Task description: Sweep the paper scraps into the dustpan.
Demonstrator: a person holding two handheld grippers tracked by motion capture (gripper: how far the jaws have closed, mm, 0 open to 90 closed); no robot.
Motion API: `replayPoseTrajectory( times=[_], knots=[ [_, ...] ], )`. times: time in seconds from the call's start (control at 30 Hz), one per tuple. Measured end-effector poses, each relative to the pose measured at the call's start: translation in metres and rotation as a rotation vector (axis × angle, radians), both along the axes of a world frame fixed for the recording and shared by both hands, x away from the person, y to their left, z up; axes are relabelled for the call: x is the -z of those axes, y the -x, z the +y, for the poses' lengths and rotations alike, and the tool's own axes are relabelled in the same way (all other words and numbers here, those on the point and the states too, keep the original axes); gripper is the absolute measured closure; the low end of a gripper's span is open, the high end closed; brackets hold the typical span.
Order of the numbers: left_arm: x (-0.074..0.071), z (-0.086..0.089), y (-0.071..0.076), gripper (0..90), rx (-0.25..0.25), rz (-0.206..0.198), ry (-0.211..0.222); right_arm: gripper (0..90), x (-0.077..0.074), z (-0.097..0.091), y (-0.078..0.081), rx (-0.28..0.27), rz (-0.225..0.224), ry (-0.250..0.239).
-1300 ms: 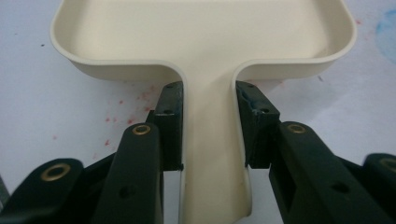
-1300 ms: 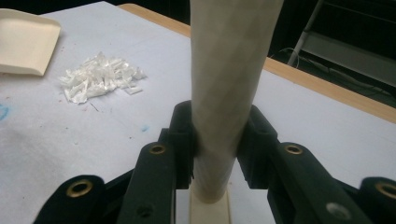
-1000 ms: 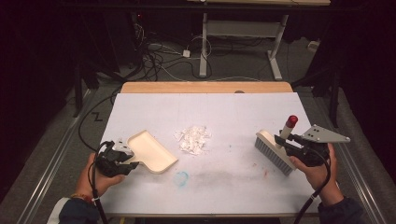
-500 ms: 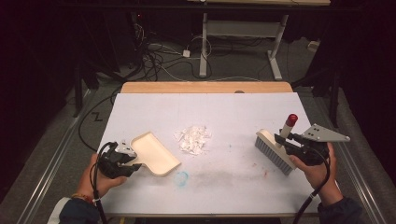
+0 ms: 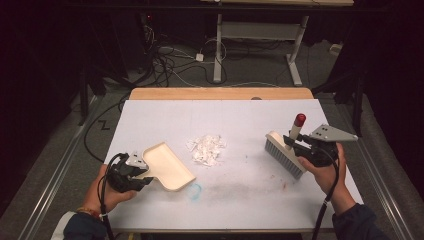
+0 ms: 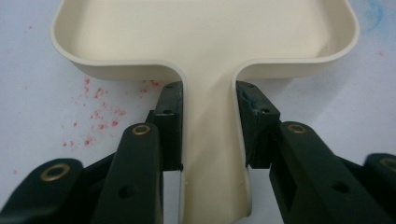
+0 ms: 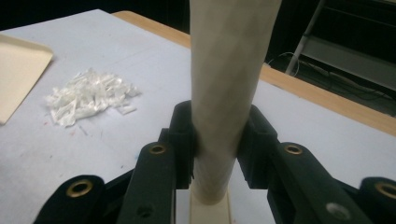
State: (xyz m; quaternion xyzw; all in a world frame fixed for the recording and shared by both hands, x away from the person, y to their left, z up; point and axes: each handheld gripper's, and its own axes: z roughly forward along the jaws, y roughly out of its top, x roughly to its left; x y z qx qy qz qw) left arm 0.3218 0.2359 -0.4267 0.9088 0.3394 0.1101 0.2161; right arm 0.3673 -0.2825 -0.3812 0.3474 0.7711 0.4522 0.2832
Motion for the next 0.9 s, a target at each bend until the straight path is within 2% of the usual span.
replayPoseTrajectory(
  times=[0.2, 0.37, 0.5, 0.77, 0.9],
  knots=[
    [0.002, 0.000, -0.002, 63.3, -0.001, 0.010, 0.004, 70.8, -0.005, 0.016, -0.022, 0.001, -0.016, -0.015],
    [0.001, -0.002, -0.002, 63.2, 0.001, 0.010, 0.002, 70.8, -0.002, 0.046, -0.047, -0.026, -0.008, -0.004],
    [0.003, -0.002, -0.003, 63.2, 0.002, 0.014, 0.000, 70.8, -0.001, 0.070, -0.063, -0.026, -0.011, 0.005],
    [0.006, -0.006, -0.007, 63.2, 0.015, 0.024, -0.016, 70.8, 0.007, 0.113, -0.090, -0.013, -0.011, -0.008],
    [0.008, -0.007, -0.009, 63.2, 0.016, 0.022, -0.012, 70.9, 0.009, 0.133, -0.098, -0.016, -0.024, 0.007]
  ],
)
